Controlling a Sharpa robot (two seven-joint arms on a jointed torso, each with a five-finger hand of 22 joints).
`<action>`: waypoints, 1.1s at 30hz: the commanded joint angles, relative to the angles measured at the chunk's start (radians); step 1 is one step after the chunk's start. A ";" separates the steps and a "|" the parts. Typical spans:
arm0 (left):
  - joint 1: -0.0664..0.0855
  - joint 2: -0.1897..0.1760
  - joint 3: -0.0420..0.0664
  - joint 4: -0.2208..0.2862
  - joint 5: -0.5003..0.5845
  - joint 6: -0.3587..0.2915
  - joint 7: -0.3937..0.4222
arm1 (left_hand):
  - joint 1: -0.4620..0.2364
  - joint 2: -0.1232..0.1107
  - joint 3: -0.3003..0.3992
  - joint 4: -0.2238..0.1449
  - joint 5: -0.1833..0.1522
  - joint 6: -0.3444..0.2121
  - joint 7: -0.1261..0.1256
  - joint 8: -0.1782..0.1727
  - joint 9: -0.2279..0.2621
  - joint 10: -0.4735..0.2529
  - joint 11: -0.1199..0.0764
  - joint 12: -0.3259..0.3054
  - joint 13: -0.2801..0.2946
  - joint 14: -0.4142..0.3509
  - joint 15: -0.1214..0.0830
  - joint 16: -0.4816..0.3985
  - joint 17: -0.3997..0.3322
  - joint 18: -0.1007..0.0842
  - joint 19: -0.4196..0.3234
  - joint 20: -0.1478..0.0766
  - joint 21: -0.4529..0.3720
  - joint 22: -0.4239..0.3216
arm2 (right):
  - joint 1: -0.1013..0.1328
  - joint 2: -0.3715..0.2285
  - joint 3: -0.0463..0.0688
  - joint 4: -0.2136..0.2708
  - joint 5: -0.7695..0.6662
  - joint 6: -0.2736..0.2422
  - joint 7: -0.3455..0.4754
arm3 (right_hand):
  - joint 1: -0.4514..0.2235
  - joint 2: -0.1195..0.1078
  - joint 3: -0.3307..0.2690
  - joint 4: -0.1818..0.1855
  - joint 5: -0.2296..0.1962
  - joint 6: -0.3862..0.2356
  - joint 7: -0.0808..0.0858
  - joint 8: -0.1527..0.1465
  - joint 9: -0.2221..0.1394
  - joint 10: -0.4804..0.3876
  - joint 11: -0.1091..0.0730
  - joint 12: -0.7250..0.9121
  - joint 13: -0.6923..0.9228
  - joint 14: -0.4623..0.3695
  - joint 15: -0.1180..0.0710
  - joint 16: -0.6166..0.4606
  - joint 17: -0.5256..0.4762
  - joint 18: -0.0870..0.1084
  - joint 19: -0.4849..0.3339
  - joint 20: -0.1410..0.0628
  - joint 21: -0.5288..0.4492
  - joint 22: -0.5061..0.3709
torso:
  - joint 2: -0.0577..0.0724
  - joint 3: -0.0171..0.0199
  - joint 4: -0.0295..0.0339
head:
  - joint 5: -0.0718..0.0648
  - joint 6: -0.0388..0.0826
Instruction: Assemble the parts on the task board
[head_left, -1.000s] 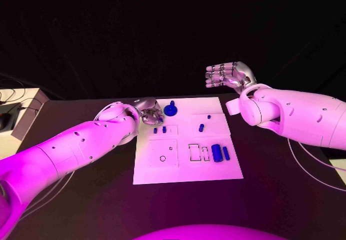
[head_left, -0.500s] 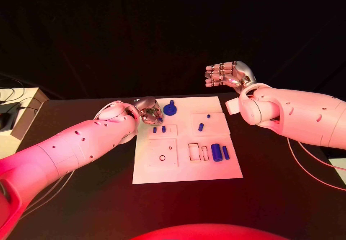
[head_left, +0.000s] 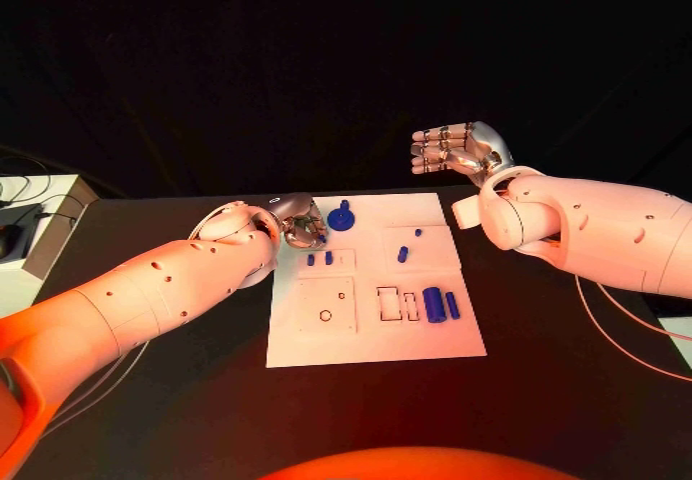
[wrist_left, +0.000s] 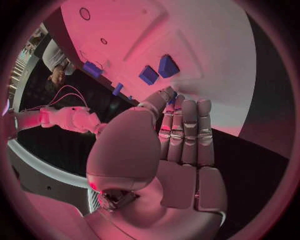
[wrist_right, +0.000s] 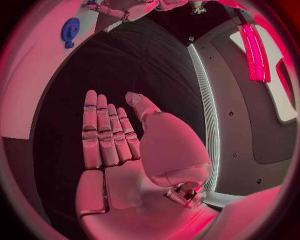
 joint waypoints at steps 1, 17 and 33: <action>-0.003 -0.001 -0.002 0.003 0.005 0.005 0.011 | 0.010 -0.001 -0.008 0.002 0.000 -0.013 -0.001 0.004 0.000 0.008 -0.001 0.006 0.002 0.000 -0.005 0.003 0.002 0.005 0.007 -0.002 -0.007 0.005 | 0.000 0.001 0.000 0.000 -0.007 0.016 0.011 | -0.004 -0.009 0.005 -0.001 0.006 0.005 0.001 0.000 0.001 0.006 0.002 0.001 0.002 -0.007 0.001 -0.001 -0.001 0.005 -0.004 -0.002 -0.004 0.001 | 0.000 -0.0001 -0.0001 | 0.000 -0.002; -0.003 -0.004 -0.004 0.006 0.017 -0.006 0.018 | 0.013 -0.009 -0.026 0.003 -0.001 -0.053 -0.008 0.004 0.001 0.015 -0.009 0.014 0.005 -0.003 -0.009 0.013 0.013 -0.001 0.012 -0.008 -0.015 0.002 | 0.000 0.000 0.000 0.000 -0.007 0.016 0.011 | -0.004 -0.009 0.005 -0.001 0.006 0.005 0.001 0.000 0.001 0.006 0.002 0.001 0.002 -0.007 0.001 -0.001 -0.001 0.005 -0.004 -0.002 -0.004 0.001 | 0.000 0.0001 0.0000 | 0.001 -0.002; -0.003 -0.007 -0.005 0.009 0.017 -0.014 0.015 | 0.015 -0.014 -0.033 0.003 0.000 -0.093 -0.014 0.004 0.000 0.024 -0.015 0.020 0.007 -0.003 -0.013 0.021 0.023 -0.005 0.016 -0.012 -0.020 0.002 | 0.000 0.000 0.000 0.000 -0.007 0.015 0.011 | -0.003 -0.009 0.005 -0.002 0.005 0.003 0.000 0.000 0.001 0.002 0.003 0.001 0.001 -0.008 0.002 -0.001 -0.001 0.005 -0.004 -0.002 -0.004 0.001 | 0.000 -0.0001 -0.0004 | 0.001 -0.004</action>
